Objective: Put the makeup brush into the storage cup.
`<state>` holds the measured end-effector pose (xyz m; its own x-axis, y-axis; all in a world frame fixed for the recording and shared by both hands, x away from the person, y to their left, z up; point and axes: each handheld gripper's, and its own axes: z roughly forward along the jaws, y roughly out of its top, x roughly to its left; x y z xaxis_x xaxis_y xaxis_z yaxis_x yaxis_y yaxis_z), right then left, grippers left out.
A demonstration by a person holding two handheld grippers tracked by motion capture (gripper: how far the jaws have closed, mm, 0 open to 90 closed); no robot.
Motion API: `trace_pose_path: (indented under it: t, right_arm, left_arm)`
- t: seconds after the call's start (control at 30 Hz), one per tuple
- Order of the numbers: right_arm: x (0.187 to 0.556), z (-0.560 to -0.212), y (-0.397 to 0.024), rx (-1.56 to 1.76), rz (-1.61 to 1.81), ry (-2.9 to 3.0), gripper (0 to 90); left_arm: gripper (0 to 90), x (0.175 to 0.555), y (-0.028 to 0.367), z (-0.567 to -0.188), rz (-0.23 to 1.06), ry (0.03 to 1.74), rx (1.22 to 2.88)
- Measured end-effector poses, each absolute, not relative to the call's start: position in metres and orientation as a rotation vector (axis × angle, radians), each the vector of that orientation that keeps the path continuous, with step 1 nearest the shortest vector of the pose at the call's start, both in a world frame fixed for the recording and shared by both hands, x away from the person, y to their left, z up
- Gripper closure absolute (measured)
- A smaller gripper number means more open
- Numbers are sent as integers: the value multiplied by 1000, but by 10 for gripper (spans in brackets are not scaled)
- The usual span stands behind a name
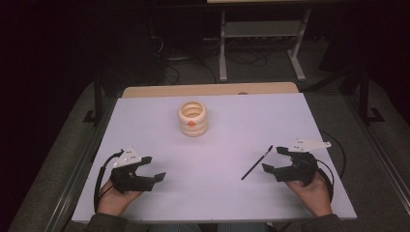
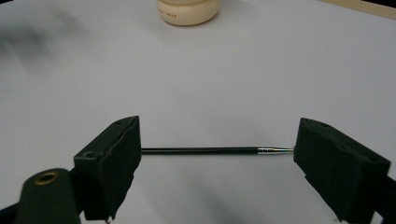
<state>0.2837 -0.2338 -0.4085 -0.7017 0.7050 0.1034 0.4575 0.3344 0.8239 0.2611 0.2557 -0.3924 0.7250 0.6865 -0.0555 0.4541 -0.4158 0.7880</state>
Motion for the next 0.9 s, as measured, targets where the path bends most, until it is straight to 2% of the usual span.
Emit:
trace_pose_path:
  t: [0.33, 0.9]
  right_arm:
    - [284, -406, -236, 1041, 1300, 2329, 141]
    - [285, -401, -248, 1062, 1300, 2305, 141]
  left_arm:
    - [232, 263, 245, -395, 322, 835, 2130]
    - [241, 279, 203, -385, 221, 750, 2144]
